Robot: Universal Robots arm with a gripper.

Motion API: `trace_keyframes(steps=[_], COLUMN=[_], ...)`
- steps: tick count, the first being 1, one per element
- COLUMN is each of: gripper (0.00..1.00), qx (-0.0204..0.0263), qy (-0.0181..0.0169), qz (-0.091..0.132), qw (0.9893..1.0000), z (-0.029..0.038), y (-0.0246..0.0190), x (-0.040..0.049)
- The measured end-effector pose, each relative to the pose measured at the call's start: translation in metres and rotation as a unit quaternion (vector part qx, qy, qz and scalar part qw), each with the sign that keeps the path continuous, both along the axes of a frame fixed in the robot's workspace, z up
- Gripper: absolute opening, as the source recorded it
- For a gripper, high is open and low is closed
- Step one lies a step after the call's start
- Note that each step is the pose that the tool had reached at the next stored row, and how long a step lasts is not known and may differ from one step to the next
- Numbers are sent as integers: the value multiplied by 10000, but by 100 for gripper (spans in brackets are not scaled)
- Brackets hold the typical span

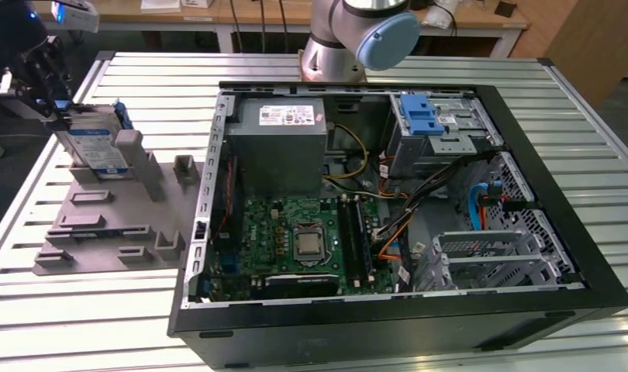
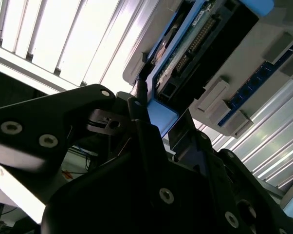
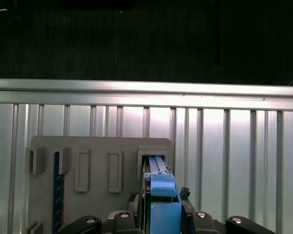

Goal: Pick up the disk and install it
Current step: 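Pick up the disk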

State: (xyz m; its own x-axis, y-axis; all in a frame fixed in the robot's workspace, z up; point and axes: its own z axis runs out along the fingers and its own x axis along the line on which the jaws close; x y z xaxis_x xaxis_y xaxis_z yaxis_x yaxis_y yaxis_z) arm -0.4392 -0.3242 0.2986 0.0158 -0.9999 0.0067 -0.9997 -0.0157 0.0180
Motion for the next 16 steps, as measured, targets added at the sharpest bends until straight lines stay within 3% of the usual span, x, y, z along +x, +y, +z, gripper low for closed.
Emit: trace_keyframes(steps=[16], gripper=[44], qx=[-6], qy=[0], qz=[0], qw=[10000], z=[-58], y=[0], x=[0])
